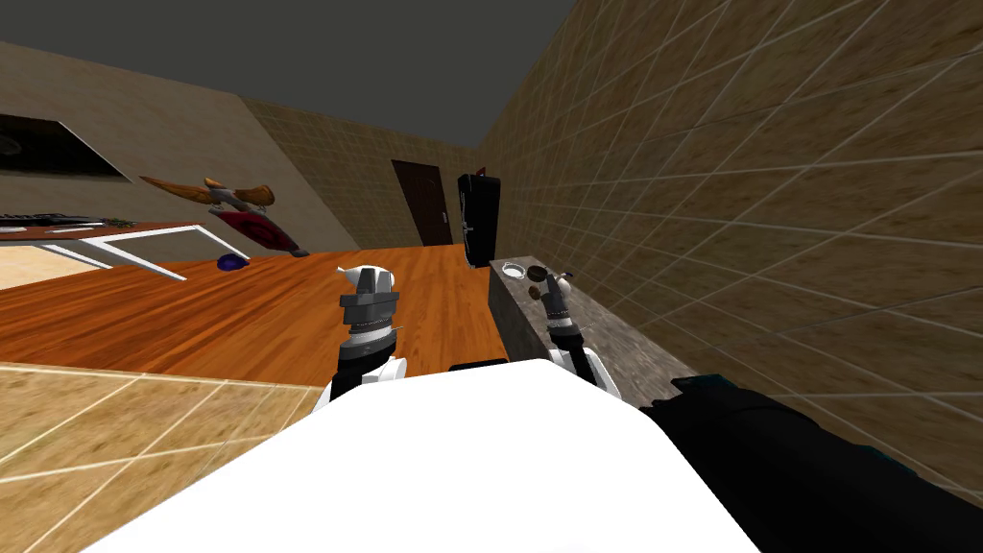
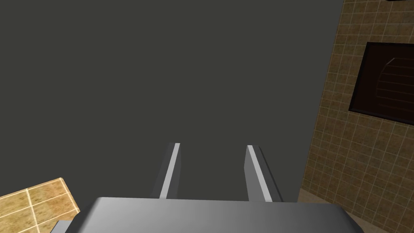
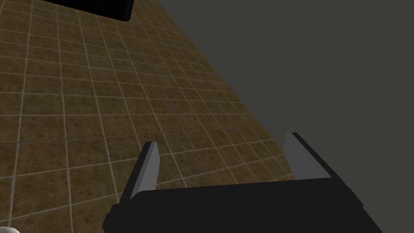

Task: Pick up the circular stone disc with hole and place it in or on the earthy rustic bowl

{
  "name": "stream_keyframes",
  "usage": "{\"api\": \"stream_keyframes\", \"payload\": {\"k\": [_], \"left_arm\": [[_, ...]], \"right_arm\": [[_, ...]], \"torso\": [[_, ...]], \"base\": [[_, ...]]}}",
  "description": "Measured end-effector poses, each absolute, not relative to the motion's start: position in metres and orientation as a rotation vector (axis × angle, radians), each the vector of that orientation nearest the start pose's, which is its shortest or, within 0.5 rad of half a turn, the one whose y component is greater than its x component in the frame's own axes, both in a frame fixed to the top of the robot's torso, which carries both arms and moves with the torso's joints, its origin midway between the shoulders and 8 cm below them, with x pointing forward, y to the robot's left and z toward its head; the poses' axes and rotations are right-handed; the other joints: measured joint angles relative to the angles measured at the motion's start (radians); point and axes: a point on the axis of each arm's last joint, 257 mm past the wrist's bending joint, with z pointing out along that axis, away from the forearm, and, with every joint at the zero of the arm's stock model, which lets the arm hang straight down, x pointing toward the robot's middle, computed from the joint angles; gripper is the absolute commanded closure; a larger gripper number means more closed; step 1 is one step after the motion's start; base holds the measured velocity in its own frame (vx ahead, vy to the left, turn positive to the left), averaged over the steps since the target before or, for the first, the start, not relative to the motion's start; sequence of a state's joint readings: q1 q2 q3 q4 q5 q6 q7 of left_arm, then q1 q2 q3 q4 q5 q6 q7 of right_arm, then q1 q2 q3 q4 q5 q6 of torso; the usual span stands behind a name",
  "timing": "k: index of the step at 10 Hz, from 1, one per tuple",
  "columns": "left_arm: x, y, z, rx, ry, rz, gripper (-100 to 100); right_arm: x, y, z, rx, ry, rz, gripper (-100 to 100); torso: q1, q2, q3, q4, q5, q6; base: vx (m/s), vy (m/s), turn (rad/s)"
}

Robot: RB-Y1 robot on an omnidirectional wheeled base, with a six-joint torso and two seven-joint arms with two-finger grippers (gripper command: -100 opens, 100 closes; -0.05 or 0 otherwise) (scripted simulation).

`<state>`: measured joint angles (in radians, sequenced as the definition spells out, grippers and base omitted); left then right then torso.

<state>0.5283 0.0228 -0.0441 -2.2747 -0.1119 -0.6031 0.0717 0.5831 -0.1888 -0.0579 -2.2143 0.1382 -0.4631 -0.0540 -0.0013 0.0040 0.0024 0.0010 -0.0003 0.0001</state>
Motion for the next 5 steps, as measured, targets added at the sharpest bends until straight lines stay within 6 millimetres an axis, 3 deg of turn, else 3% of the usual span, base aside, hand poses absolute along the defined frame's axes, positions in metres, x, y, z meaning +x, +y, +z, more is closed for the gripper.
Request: {"api": "stream_keyframes", "payload": {"k": [5], "left_arm": [[0.329,0.247,0.030,-0.543,0.638,-1.358,0]], "right_arm": [[0.360,-0.309,-0.105,0.564,1.191,0.995,-100]], "torso": [[0.001,-0.001,0.000,0.000,0.000,0.000]], "base": [[-0.059,0.002,0.087]]}}
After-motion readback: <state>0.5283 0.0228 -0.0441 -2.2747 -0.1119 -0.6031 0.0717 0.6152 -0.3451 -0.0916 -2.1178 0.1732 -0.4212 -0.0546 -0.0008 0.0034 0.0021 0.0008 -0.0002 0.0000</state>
